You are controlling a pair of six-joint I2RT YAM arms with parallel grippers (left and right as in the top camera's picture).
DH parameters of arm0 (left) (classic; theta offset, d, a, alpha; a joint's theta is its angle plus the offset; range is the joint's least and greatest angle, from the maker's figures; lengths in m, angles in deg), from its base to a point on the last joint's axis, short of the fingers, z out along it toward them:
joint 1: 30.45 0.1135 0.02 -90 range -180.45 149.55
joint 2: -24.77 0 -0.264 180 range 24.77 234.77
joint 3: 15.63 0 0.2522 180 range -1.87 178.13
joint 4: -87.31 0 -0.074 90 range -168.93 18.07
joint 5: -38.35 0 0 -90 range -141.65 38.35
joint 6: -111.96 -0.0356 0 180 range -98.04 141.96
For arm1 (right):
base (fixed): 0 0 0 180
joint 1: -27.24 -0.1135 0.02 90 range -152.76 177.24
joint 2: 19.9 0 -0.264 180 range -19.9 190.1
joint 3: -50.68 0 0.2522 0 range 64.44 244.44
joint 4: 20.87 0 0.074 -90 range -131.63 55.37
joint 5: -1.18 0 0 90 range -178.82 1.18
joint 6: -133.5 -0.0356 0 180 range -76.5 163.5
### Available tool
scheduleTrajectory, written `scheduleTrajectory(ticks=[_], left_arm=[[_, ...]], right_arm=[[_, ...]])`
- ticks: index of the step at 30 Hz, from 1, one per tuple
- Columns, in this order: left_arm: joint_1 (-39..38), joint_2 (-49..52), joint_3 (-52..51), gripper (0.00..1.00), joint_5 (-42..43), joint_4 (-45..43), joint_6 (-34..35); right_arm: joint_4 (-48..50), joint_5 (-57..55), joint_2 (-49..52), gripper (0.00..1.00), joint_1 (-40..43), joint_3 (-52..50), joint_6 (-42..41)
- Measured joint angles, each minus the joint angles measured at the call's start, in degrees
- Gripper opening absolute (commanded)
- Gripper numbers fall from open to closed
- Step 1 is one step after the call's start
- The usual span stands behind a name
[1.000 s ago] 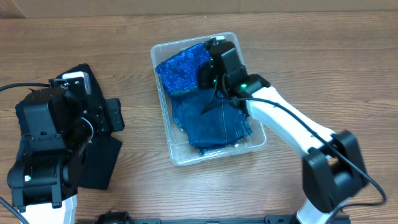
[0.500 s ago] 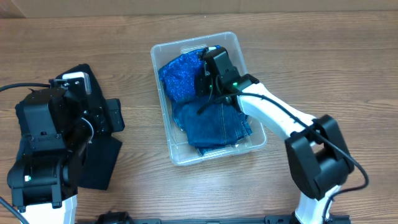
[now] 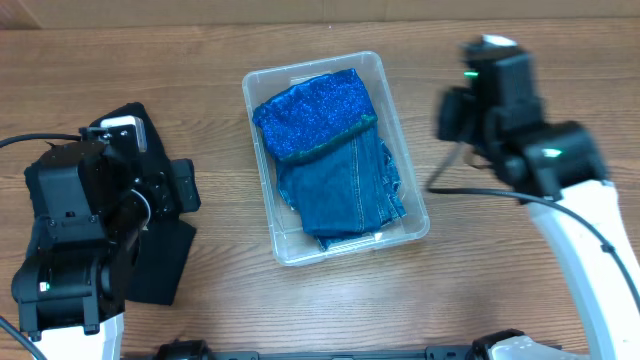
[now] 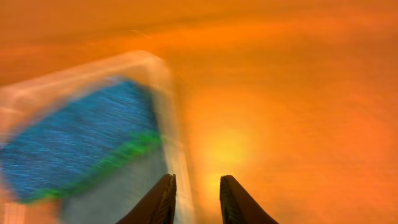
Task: Pack container
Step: 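Push the sparkly fabric down atop the jeans with the right gripper, then withdraw the right gripper to the right side of the table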
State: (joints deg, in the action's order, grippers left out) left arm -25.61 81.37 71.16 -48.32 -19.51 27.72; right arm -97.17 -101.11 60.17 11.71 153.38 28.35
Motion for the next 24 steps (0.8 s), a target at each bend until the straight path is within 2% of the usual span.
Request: scheduleTrajectory(ticks=[2,6,14,18,24], left_arm=[[0.0,0.0,0.0,1.0,0.0,0.0,0.0],[0.0,0.0,0.0,1.0,0.0,0.0,0.0],[0.0,0.0,0.0,1.0,0.0,0.9,0.0],[0.0,0.0,0.0,1.0,-0.2,1.7,0.0],[0.0,0.0,0.0,1.0,-0.2,2.3,0.0]], right_arm=[[-7.6,1.1,0.5,0.21,4.4,-0.3,-0.1],[-13.5,5.6,2.4,0.21,9.0,-4.6,0.2],[-8.9,15.1,3.0,0.22,9.5,-20.4,0.8],[-3.9,25.2,3.1,0.23,9.5,-27.5,6.2],[-4.5,39.6,3.1,0.26,9.5,-29.8,17.6]])
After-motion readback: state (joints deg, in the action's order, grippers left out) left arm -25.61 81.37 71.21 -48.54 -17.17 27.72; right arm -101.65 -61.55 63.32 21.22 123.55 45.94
